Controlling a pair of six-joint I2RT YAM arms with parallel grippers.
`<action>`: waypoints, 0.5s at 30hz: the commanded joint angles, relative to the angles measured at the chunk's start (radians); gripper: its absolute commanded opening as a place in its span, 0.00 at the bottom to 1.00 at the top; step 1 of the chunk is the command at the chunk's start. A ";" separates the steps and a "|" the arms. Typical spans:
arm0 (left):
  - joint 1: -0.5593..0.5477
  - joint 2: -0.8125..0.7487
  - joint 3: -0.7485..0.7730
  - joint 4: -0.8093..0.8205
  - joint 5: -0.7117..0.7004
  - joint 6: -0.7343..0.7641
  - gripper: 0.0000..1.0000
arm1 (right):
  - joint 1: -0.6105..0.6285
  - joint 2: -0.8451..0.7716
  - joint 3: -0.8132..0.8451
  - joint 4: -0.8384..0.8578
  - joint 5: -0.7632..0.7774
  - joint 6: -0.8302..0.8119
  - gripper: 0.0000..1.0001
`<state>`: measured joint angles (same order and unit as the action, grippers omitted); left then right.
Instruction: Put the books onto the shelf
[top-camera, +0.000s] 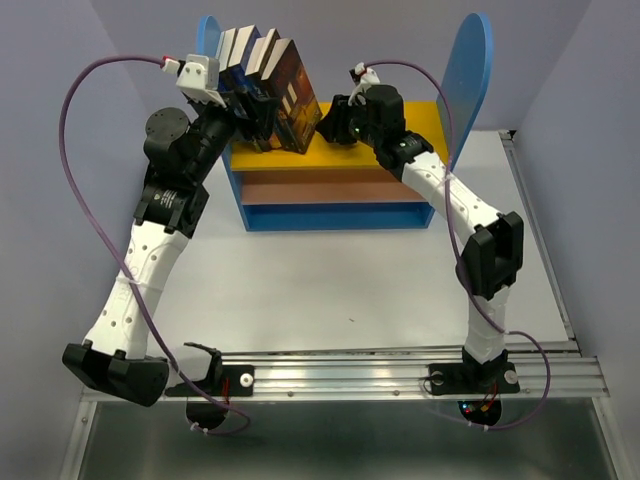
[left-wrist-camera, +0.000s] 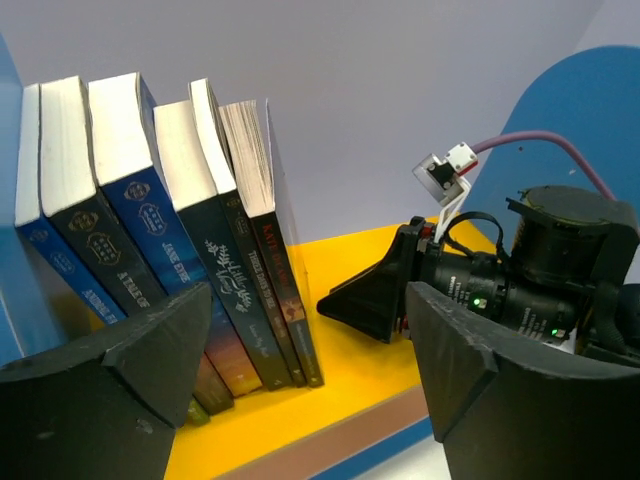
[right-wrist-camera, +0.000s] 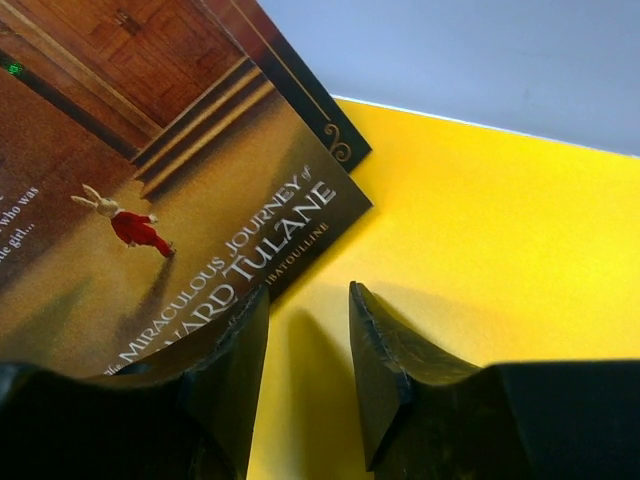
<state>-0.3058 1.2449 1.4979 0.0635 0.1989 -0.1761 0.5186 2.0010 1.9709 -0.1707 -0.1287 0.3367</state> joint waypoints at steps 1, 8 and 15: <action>0.002 -0.077 -0.031 0.047 -0.047 0.003 0.96 | 0.006 -0.079 -0.033 0.025 0.101 0.005 0.46; 0.002 -0.212 -0.114 -0.004 -0.228 -0.026 0.99 | 0.006 -0.188 -0.099 0.045 0.201 -0.033 0.83; 0.002 -0.379 -0.249 -0.178 -0.536 -0.141 0.99 | 0.006 -0.401 -0.298 0.039 0.189 -0.044 1.00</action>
<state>-0.3058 0.9497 1.3075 -0.0280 -0.1192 -0.2394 0.5186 1.7428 1.7538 -0.1696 0.0353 0.3096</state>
